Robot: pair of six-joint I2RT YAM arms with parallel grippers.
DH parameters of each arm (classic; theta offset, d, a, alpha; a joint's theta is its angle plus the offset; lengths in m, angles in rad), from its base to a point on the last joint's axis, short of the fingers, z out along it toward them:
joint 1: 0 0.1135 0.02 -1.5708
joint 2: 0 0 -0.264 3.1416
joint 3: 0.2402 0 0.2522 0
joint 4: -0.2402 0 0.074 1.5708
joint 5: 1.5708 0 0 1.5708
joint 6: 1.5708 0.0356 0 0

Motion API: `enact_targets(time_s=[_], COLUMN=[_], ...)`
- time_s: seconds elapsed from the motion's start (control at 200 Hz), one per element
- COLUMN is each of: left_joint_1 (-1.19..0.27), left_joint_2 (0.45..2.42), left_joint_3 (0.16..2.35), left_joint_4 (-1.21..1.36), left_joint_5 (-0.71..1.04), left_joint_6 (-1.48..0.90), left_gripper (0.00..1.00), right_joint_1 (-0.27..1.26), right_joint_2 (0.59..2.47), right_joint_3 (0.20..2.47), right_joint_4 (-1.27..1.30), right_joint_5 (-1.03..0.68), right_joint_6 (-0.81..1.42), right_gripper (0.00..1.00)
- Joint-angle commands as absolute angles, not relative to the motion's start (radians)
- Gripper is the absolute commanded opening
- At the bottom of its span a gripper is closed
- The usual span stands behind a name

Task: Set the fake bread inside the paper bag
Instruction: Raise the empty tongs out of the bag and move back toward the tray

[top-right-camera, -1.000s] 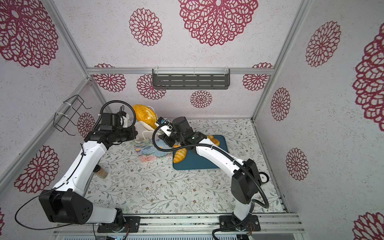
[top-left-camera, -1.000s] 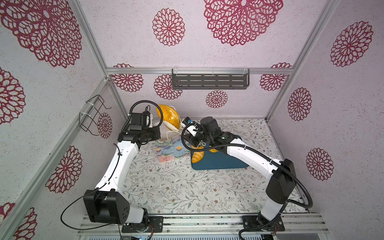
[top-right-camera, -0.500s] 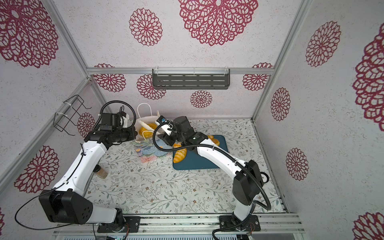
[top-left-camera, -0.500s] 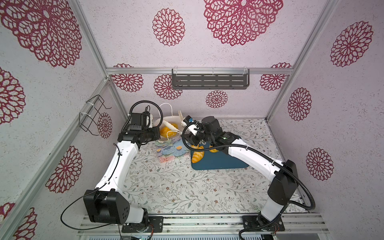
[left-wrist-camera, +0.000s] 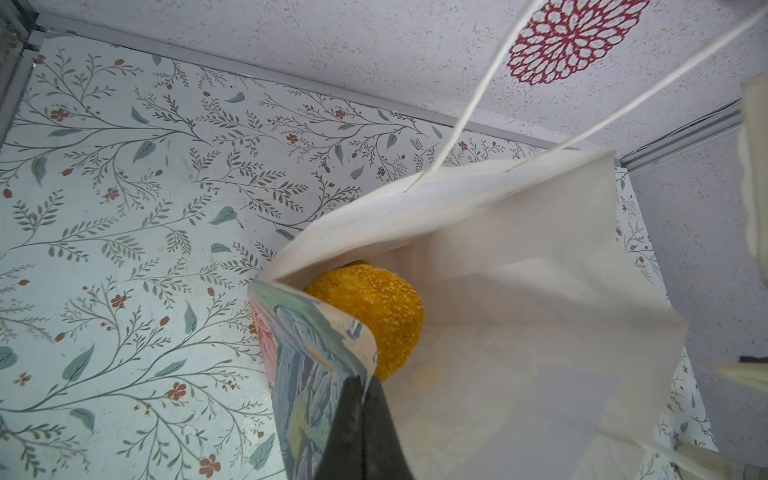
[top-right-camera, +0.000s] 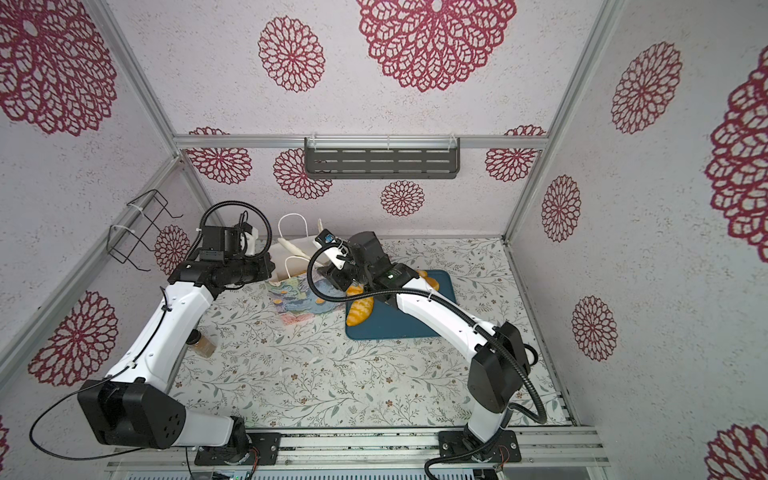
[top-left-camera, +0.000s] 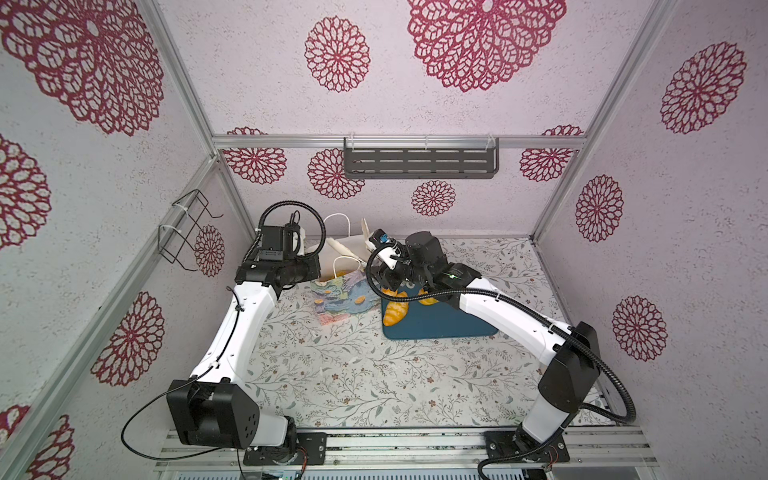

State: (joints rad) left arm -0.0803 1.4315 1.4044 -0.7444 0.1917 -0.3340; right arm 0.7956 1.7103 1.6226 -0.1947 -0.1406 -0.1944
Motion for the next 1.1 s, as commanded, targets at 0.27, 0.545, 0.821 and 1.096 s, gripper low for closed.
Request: enact_targets(time_s=[0.27,0.545,0.821,1.096], left_joint_1=[-0.083,-0.083,-0.080,-0.080], left_joint_2=[1.397,1.401,1.399,1.402], left_joint_3=[1.402,1.409,1.419,1.437], left_joint_4=[-0.731,-0.739,-0.750,-0.764], left_joint_5=[0.190,0.178,0.163,0.147], left_joint_6=[-0.336,-0.351,-0.362,-0.371], left_gripper=[0.00,0.00,0.04,0.22], right_joint_1=[0.801,0.800,0.800,0.800], right_joint_2=[1.597,1.526,1.400,1.263], right_joint_3=[1.737,1.741,1.634,1.484], right_joint_4=[-0.314,-0.450,-0.530,-0.575], right_joint_5=[-0.051,0.005,0.057,0.112], right_joint_6=[-0.102,-0.026,0.099,0.221], right_gripper=[0.58,0.57,0.57,0.57])
